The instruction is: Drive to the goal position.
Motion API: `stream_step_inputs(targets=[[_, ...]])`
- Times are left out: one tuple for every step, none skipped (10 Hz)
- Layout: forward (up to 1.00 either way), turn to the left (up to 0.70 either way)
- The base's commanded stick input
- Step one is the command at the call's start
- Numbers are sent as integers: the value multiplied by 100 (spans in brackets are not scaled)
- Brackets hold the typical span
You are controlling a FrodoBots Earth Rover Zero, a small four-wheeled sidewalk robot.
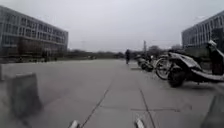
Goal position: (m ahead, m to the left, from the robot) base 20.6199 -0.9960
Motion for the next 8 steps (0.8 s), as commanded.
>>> stream_step_inputs(targets=[[100, -21], [100, -10], [100, 1], [100, 2], [100, 2], [100, 2], [100, 2], [100, 2]])
